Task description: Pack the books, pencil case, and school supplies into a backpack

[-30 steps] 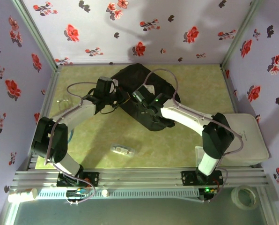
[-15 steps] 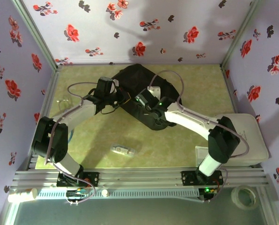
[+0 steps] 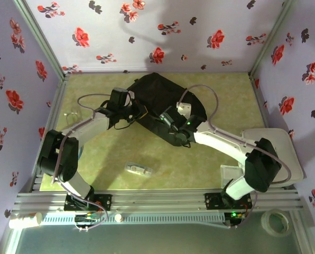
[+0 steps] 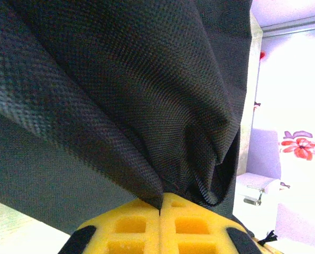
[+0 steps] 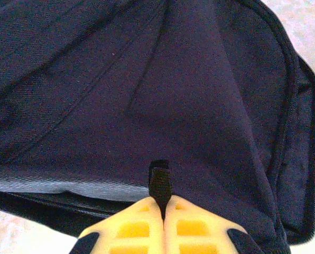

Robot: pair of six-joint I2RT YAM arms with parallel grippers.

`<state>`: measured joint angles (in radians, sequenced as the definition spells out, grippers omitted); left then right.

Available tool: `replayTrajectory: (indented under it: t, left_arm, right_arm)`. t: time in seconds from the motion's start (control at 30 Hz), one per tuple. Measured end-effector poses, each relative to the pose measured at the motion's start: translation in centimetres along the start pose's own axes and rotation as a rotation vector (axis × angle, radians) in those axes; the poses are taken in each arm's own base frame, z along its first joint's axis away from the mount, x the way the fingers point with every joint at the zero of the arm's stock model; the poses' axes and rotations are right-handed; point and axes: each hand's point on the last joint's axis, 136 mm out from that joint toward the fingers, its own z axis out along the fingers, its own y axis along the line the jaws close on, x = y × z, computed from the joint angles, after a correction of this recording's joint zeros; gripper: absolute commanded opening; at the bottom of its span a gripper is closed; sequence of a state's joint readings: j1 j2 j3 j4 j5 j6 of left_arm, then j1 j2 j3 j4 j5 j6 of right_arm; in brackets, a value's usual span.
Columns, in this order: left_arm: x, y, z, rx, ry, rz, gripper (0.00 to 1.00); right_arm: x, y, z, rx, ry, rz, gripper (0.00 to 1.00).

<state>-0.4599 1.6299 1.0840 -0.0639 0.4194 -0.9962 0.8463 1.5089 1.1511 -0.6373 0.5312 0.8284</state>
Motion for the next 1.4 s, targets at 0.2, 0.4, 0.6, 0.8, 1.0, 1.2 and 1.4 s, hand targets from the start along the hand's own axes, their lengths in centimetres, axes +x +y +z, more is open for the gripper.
replayTrajectory:
  t: [0.2, 0.4, 0.6, 0.8, 1.0, 1.2, 1.4]
  left_arm:
    - [0.2, 1.4, 0.1, -0.023, 0.005, -0.018, 0.00]
    - [0.1, 2.7, 0.1, -0.040, 0.000, -0.044, 0.00]
    - [-1.7, 5.1, -0.5, -0.084, -0.059, -0.093, 0.00]
    - [-3.1, 6.5, -0.5, -0.108, -0.083, -0.113, 0.00]
    - [-3.7, 7.0, -0.5, -0.115, -0.084, -0.110, 0.00]
    - [-3.2, 6.8, -0.4, -0.093, -0.047, -0.112, 0.00]
    - [-3.3, 7.6, 0.1, -0.115, -0.034, -0.110, 0.00]
  right_arm:
    - [1.1, -1.6, 0.0, 0.012, 0.011, 0.044, 0.00]
    - [1.3, -2.4, 0.3, 0.011, 0.026, 0.080, 0.00]
    - [1.8, -1.4, 0.9, -0.083, 0.080, 0.059, 0.00]
    - [2.1, 2.2, -0.4, -0.322, 0.118, -0.014, 0.00]
    - [1.7, 1.4, -0.2, -0.286, 0.097, 0.014, 0.00]
    - [1.9, -1.5, 1.0, -0.155, 0.084, 0.102, 0.00]
    - [2.5, -0.6, 1.7, -0.230, 0.110, 0.103, 0.00]
